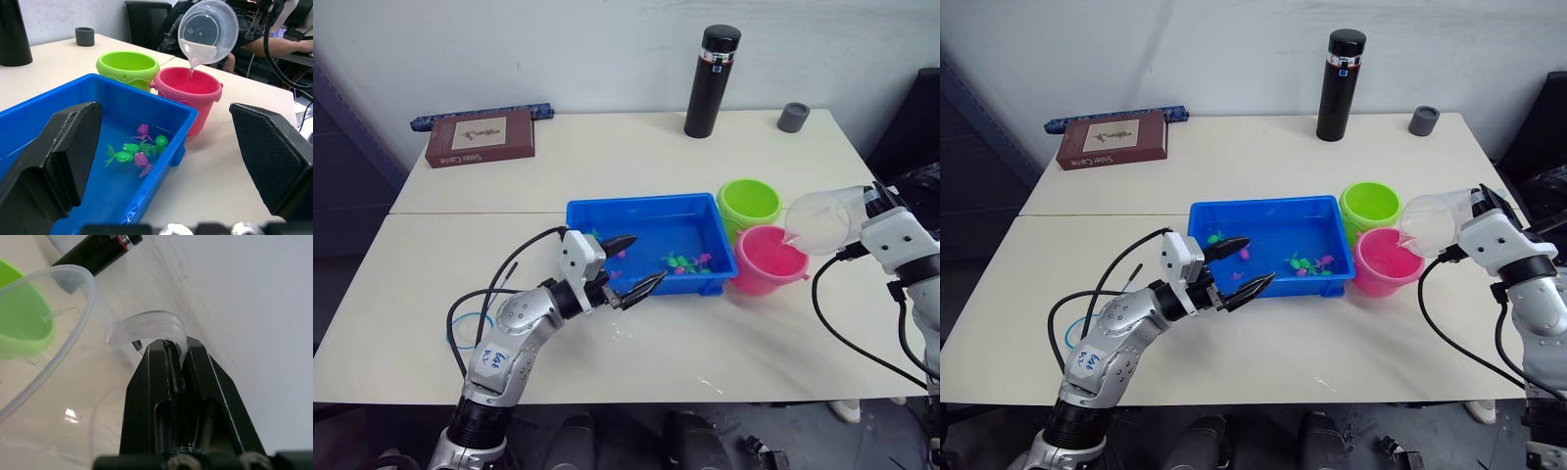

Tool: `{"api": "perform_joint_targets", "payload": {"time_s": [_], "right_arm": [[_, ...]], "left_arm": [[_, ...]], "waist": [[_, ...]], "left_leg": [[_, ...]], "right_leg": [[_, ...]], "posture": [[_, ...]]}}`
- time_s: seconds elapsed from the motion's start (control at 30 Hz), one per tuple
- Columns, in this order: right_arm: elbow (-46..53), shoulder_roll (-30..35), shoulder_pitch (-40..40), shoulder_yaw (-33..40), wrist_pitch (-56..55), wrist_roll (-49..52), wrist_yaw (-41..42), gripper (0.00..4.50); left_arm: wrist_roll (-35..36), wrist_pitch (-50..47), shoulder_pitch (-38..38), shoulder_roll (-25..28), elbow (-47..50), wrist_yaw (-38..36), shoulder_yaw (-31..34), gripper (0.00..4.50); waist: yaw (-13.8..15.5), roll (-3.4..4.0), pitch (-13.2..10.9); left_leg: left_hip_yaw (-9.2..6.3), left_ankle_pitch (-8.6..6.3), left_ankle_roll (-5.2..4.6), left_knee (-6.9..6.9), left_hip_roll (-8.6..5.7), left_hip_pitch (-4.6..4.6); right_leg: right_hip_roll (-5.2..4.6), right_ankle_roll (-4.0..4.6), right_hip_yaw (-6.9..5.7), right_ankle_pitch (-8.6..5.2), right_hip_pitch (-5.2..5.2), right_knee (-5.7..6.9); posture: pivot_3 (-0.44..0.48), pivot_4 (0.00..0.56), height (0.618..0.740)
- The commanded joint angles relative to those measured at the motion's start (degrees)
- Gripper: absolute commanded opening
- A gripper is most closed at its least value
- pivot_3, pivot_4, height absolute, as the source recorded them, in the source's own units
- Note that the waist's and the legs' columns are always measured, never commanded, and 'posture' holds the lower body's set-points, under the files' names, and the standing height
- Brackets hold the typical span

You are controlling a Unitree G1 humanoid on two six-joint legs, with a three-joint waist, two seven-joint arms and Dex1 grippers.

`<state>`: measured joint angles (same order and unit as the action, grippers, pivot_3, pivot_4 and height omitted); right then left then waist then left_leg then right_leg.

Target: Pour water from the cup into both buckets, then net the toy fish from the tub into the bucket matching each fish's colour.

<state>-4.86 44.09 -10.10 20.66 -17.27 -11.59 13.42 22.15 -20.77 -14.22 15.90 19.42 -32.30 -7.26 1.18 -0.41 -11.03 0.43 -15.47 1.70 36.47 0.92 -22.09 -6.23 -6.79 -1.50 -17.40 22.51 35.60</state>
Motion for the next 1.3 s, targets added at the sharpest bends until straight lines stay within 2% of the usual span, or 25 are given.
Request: {"api": "perform_joint_targets", "payload": {"time_s": [0.03, 0.3, 0.53, 0.63, 0.83, 1.3], "right_arm": [[1.50, -0.57, -1.76, 2.17, 4.73, 6.16, 1.79, 0.06], [3.41, -2.16, -3.94, 4.69, 17.25, 17.02, 4.78, 0.06], [4.96, -2.45, -5.54, 5.48, 24.03, 21.50, 4.76, 0.06], [3.25, -2.01, -8.57, 5.37, 25.92, 22.53, 4.37, 0.06], [-3.97, -0.33, -14.91, 2.92, 23.73, 20.28, 4.63, 0.06], [-30.61, -0.21, -33.66, -7.47, 10.23, 11.72, 4.90, 0.06]], "left_arm": [[-0.14, 1.14, 0.39, -0.28, 2.20, 0.20, 0.08, 4.50], [-0.14, 1.08, 0.57, -0.41, 2.26, 0.35, -0.06, 4.50], [-0.17, 0.96, 0.71, -0.56, 2.36, 0.56, -0.06, 4.50], [-0.20, 0.90, 0.58, -0.58, 2.30, 0.67, -0.02, 4.50], [-0.22, 0.83, 0.72, -0.26, 2.72, 1.11, 0.61, 4.50], [-0.32, 0.45, 2.40, 0.46, 5.19, 3.99, 2.23, 4.50]], "waist": [[-0.07, 0.00, 0.00], [0.01, 0.00, 0.00], [-0.14, 0.00, 0.00], [-0.16, 0.00, 0.00], [-0.18, 0.00, 0.00], [-1.44, 0.00, 0.00]], "left_leg": [[0.02, 0.00, -0.01, 0.02, 0.00, 0.00], [0.08, -0.06, -0.10, 0.05, 0.00, 0.00], [0.12, -0.08, -0.14, 0.06, 0.01, 0.01], [0.14, -0.09, -0.16, 0.09, 0.00, 0.00], [0.16, -0.10, -0.19, 0.12, 0.00, -0.01], [0.30, -0.15, -0.26, 0.20, -0.01, -0.04]], "right_leg": [[0.00, -0.01, 0.03, 0.01, 0.00, 0.00], [0.00, -0.04, 0.09, 0.04, 0.00, -0.02], [0.00, -0.06, 0.13, 0.05, 0.01, -0.01], [0.00, -0.08, 0.16, 0.06, 0.02, -0.01], [0.00, -0.09, 0.17, 0.06, 0.03, -0.02], [-0.01, -0.14, 0.30, 0.09, 0.07, -0.05]], "posture": [[0.000, 0.150, 0.740], [0.000, 0.150, 0.740], [0.000, 0.150, 0.740], [0.000, 0.150, 0.740], [0.000, 0.150, 0.740], [0.000, 0.150, 0.740]]}}
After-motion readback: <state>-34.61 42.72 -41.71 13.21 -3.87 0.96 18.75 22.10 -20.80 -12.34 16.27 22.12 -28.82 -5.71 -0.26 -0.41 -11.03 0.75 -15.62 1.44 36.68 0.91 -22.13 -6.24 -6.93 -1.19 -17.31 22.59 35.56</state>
